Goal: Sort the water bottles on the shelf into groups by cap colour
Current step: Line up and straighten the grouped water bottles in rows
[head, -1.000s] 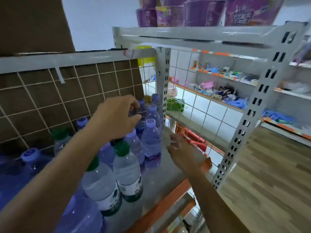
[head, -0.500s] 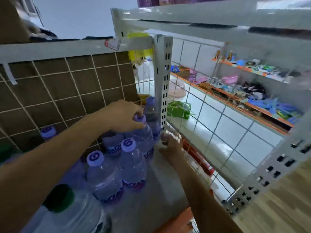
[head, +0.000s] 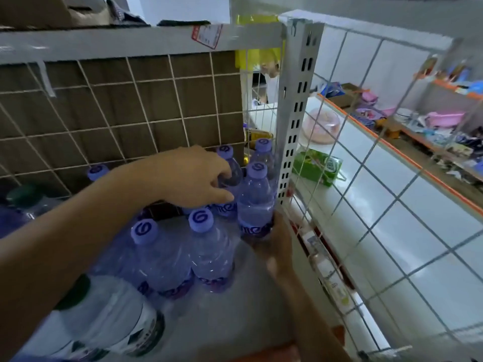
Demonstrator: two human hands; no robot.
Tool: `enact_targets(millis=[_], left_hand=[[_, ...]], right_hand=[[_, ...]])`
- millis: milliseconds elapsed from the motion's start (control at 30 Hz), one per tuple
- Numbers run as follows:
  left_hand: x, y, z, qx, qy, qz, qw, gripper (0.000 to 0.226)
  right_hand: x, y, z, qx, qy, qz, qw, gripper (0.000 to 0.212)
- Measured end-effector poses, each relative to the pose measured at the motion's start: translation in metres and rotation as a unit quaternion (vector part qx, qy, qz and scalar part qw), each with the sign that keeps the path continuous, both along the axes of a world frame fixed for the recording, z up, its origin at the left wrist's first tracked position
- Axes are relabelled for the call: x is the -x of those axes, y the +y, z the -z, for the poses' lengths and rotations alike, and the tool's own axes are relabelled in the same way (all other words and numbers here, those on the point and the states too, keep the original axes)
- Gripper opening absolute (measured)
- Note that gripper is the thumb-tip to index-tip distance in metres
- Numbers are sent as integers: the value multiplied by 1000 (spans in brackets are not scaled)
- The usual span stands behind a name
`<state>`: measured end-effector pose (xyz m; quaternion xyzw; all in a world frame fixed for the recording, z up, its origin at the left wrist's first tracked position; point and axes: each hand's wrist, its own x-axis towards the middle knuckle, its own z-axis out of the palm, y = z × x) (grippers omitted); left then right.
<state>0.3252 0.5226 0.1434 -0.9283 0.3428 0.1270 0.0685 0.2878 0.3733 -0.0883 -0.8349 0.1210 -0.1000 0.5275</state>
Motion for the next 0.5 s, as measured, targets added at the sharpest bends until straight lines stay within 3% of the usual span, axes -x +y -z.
enact_targets(millis=[100, 400, 500], left_hand=[[20, 7, 1, 6, 19, -2, 1000, 45], [51, 23, 23, 86, -18, -90, 992, 52], [56, 20, 37, 117, -54, -118, 985, 44]], right_hand=[[-5, -6, 9, -20, -49, 87, 995, 50], [-5, -20, 5, 2, -154, 118, 981, 41], [-3, -31, -8, -31, -156, 79, 984, 53]])
